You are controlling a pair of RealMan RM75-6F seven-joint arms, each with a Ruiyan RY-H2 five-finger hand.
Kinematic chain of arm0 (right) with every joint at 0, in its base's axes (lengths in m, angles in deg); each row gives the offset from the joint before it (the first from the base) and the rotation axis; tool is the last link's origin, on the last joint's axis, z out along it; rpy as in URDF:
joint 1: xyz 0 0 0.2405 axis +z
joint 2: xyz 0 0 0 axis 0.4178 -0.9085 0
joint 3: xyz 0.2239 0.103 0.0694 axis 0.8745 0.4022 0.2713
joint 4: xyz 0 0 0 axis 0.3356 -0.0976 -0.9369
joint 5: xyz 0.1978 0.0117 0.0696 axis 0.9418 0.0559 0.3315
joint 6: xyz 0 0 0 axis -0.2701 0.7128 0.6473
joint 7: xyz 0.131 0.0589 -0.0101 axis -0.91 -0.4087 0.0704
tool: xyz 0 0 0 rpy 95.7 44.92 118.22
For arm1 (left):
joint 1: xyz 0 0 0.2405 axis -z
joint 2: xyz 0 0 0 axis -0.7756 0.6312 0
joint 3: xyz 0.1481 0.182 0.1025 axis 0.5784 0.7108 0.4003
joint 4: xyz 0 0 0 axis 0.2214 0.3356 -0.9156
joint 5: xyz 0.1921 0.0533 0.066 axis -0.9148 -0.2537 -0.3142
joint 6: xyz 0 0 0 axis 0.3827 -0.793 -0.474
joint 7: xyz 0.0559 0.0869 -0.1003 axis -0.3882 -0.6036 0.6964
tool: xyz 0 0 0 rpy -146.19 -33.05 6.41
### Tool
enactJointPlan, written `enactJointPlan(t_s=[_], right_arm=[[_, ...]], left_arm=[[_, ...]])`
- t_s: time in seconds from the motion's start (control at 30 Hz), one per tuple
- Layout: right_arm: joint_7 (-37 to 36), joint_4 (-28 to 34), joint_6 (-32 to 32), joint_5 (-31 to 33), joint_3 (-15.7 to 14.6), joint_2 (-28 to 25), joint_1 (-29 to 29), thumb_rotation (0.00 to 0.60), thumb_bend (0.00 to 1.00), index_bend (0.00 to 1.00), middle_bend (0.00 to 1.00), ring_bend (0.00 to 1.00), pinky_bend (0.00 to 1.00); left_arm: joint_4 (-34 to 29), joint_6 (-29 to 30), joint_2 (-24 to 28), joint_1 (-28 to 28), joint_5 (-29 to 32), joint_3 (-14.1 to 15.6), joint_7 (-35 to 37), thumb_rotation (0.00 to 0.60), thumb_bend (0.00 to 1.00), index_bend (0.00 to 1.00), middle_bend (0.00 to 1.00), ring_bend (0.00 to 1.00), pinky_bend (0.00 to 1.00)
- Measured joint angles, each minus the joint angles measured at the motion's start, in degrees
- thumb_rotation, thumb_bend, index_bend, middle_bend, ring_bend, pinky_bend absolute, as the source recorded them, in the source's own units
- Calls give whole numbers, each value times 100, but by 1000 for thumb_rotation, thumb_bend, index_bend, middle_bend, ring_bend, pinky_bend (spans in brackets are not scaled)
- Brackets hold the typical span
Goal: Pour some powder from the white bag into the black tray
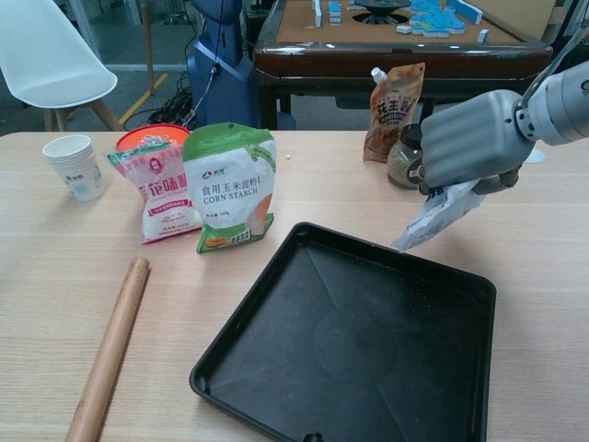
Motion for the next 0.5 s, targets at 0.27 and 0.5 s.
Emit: enactJointPlan(t_s=[0.27, 0.5], right_arm=[[291, 155, 234, 453, -288, -47, 275, 600, 1000, 983, 888, 770, 722], [951, 310, 363, 607, -659, -60, 592, 600, 1000, 1000, 888, 769, 722]], left_arm=[[0, -18, -26, -2, 21, 7, -23, 600, 211, 68, 90, 127, 66], [3, -10, -73, 1, -5, 12, -28, 600, 211, 68, 90, 127, 66]])
